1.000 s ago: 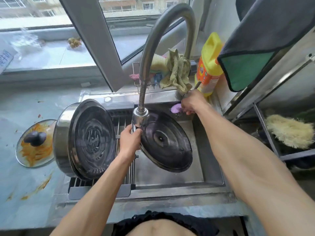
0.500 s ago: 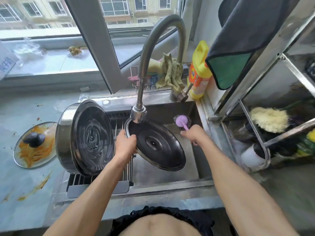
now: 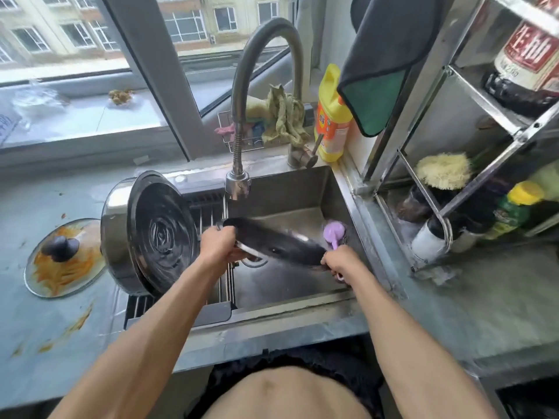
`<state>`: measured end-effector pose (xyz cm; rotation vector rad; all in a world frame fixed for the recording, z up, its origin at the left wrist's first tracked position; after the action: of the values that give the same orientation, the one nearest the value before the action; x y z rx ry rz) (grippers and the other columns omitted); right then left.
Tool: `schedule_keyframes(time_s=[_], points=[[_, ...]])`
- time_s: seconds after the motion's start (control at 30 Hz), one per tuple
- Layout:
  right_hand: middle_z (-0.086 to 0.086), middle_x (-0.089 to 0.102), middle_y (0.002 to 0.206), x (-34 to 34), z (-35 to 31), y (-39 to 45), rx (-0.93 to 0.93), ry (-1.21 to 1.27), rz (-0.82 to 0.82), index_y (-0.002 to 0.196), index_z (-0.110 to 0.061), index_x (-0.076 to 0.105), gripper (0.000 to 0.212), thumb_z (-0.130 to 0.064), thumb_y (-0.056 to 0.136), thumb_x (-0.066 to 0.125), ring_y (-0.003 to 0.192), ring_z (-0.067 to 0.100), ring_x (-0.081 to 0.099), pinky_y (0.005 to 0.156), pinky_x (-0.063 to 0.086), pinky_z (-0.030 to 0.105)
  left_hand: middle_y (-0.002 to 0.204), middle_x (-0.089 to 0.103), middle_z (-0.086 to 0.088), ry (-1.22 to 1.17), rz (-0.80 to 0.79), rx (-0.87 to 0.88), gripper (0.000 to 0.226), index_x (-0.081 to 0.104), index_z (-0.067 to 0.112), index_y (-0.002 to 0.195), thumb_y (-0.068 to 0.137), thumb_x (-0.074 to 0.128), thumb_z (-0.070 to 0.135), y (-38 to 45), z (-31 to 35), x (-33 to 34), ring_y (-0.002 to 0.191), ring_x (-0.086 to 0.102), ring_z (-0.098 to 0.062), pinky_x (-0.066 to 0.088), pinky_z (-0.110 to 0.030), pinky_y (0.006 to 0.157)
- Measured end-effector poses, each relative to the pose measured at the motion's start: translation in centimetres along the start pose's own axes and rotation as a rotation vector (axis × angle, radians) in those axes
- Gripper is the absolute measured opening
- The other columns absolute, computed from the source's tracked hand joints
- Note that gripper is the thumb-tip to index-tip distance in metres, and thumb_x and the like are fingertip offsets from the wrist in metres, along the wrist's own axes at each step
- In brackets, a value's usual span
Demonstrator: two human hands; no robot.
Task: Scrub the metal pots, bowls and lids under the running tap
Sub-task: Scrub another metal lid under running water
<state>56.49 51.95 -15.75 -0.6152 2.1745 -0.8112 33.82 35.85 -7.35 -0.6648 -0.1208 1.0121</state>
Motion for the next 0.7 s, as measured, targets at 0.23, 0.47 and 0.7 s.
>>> schedule_keyframes(time_s=[0.23, 0.47, 0.7], points=[[0.007, 0.052, 0.058, -0.7, 0.4, -1.1, -0.027, -0.223, -0.041, 0.080, -0.009, 0.058, 0.012, -0.016, 0.089, 0.064, 0.045, 0.018, 0.043, 0.041, 0.030, 0.020, 0.069, 0.058, -0.013, -0.009, 0.005, -0.026, 0.016, 0.049, 0.009, 0.087, 0.089, 0.044, -0.005, -1.4, -1.1, 0.0, 0.046, 0.061, -0.027, 0.047, -0.025, 0.037], [0.010, 0.063, 0.091, -1.5, -3.5, -6.0, -0.468, -0.590, 0.093, 0.094, -0.022, 0.054, 0.007, -0.018, 0.088, 0.055, 0.075, 0.028, 0.061, 0.057, 0.044, 0.031, 0.088, 0.066, -0.014, 0.004, 0.006, 0.097, 0.013, 0.053, 0.012, 0.089, 0.089, 0.049, -0.001, -1.6, 0.5, -0.1, 0.067, 0.071, -0.030, 0.059, -0.033, 0.051], [0.002, 0.062, 0.077, 0.8, -5.8, -11.2, -0.757, -0.559, -0.175, 0.077, -0.019, 0.060, 0.023, -0.041, 0.083, 0.064, 0.072, 0.022, 0.059, 0.063, 0.046, 0.034, 0.099, 0.071, -0.018, -0.150, -0.019, 0.002, 0.014, 0.059, 0.003, 0.110, 0.097, 0.057, 0.004, -2.5, 0.7, -2.7, 0.061, 0.075, -0.027, 0.062, -0.035, 0.054]])
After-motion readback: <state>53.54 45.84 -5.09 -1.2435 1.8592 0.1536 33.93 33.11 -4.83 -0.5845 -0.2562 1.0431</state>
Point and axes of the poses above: each hand's wrist, its own y-axis towards the middle knuckle, its own x-axis out of the palm, z = x × y, the point moved 5 cm from there along y, towards the middle knuckle
